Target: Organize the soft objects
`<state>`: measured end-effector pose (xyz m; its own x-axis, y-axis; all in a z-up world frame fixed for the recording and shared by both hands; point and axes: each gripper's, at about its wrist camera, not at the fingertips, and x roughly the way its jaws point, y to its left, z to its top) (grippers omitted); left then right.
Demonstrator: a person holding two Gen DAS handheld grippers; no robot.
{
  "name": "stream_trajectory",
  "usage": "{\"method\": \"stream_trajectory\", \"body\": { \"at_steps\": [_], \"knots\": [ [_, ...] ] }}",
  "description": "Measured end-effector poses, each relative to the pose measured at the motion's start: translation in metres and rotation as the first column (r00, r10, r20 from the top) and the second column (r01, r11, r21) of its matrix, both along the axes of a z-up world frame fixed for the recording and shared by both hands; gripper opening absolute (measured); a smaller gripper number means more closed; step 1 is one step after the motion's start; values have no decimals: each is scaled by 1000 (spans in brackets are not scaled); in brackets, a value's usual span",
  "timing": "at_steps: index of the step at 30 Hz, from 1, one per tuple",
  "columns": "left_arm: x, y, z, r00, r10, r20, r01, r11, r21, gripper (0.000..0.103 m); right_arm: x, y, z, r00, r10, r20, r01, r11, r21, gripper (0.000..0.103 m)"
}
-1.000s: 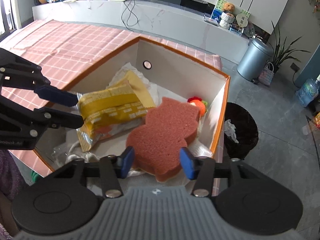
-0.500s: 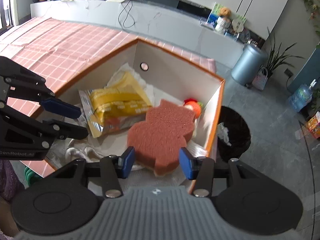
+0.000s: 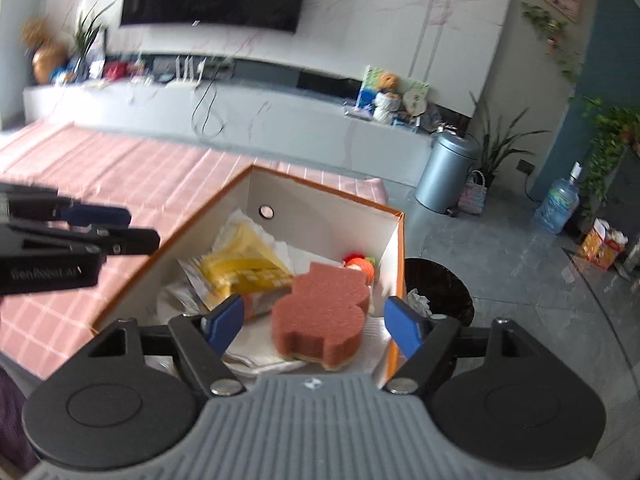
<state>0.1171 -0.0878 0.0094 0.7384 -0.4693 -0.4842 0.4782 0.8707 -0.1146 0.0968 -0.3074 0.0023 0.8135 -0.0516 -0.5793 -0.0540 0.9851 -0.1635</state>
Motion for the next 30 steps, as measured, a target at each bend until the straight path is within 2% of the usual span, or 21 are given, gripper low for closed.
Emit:
{"method": "stream_trajectory", "body": {
  "at_steps": [4, 6, 9, 11, 13, 16, 20, 25, 30],
  "knots": [
    [-8, 7, -1, 1000, 25, 15, -25, 1000, -3, 50, -11, 10, -4, 998, -54, 45, 52, 998, 38, 79],
    [-12, 9, -1, 998, 56, 29, -56, 998, 14, 58, -19, 15, -8, 994, -83, 73, 81, 996, 39, 83],
    [-21, 10, 0, 992, 98, 80, -103, 993, 59, 61, -28, 21, -13, 989, -114, 99, 109, 993, 51, 84],
    [-29, 10, 0, 985, 118, 123, -128, 989, 76, 72, -35, 23, -16, 985, -128, 115, 119, 990, 76, 85],
    [-38, 9, 2, 977, 133, 169, -149, 985, 83, 75, -41, 24, -19, 981, -145, 127, 131, 985, 110, 87],
    [-50, 9, 3, 959, 153, 237, -180, 979, 93, 85, -51, 27, -24, 976, -158, 149, 136, 979, 151, 90],
    [-63, 7, 3, 937, 173, 304, -217, 969, 117, 87, -63, 35, -26, 969, -143, 200, 113, 981, 157, 93],
    [-69, 13, 1, 931, 199, 305, -245, 962, 121, 88, -73, 49, -25, 960, -116, 254, 83, 987, 138, 98],
    [-75, 16, -2, 924, 249, 290, -295, 947, 127, 91, -78, 55, -26, 960, -129, 249, 105, 989, 104, 98]
  ]
}}
